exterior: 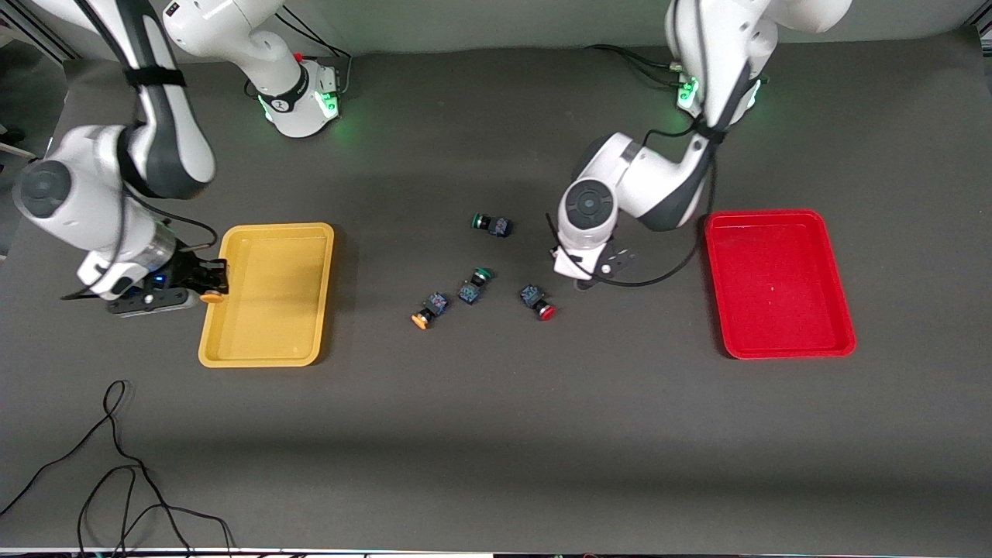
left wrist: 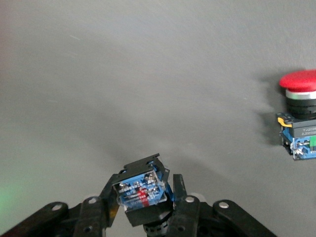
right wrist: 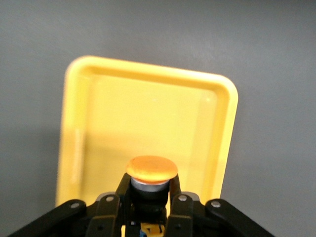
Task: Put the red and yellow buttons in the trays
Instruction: 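Carry the yellow button to the yellow tray while the left gripper carries red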
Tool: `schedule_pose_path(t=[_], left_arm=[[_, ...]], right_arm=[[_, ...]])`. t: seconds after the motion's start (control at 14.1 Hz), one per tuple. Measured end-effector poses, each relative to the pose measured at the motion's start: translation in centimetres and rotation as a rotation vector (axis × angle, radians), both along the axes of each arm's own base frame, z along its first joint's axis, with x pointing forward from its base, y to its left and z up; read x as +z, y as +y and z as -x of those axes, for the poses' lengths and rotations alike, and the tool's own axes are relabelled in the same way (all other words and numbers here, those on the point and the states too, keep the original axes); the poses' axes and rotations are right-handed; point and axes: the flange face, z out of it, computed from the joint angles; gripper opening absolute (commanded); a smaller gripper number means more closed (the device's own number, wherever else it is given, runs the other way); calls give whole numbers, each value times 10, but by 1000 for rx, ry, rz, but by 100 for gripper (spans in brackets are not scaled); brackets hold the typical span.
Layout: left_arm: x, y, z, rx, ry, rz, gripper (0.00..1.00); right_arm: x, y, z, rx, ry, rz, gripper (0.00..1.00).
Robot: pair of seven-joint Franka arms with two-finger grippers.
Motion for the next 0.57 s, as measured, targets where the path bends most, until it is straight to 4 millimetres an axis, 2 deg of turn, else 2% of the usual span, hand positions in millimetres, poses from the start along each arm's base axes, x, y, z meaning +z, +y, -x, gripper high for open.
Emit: schedule_pose_path(t=[0.14,0.28,0.35,0.49,0.57], left_arm=[[48,50,-25,-54,50,17,0],[88,126,-52,-121,69,38,0],[100,164,-62,-152,76,34,0],[111,223,-75,-210,81,8,0],[111,247,-80,-229,85,0,0]], right_arm=[[-46,-8,15,5,29,-21,27],[-82,-21,18,30,43,-67,27],[-97,-28,20,43,45,-78,27],[-116,-35,19,60,55,-65,29],[-120,-36,18,60,60,-56,63]])
